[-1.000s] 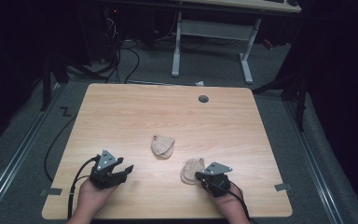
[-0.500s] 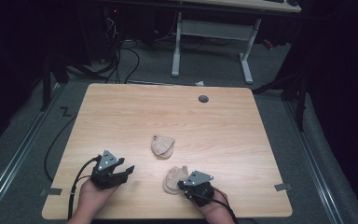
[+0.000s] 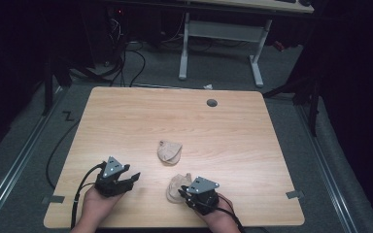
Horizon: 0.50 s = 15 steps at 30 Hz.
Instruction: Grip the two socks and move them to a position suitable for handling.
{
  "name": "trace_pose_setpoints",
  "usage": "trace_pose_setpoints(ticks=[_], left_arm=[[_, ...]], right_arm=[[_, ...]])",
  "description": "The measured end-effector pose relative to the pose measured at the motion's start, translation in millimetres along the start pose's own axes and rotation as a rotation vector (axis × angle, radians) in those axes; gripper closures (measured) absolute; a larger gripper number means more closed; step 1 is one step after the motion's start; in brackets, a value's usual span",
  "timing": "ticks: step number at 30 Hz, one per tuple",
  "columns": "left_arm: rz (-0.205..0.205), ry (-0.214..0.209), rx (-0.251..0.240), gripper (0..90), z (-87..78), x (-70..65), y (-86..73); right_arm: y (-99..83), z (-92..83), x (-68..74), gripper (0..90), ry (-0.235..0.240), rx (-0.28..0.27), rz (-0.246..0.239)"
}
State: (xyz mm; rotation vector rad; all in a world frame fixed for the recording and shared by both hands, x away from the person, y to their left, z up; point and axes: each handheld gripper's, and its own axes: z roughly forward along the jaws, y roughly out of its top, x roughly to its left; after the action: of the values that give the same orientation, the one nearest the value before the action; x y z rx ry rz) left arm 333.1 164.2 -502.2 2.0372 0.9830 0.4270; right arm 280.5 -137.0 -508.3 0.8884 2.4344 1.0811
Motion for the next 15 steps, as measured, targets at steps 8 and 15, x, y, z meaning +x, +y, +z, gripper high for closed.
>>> trace_pose_setpoints(ticks=[8, 15], left_arm=[[-0.007, 0.001, -0.005, 47.8, -1.6, 1.3, -0.7], [-0.008, 0.001, -0.007, 47.8, -2.7, 1.4, -0.8]], right_arm=[[12.4, 25.9, 18.5, 69.8, 0.007, 0.036, -0.024], [9.6, 33.2, 18.5, 84.2, -0.015, 0.067, -0.024]])
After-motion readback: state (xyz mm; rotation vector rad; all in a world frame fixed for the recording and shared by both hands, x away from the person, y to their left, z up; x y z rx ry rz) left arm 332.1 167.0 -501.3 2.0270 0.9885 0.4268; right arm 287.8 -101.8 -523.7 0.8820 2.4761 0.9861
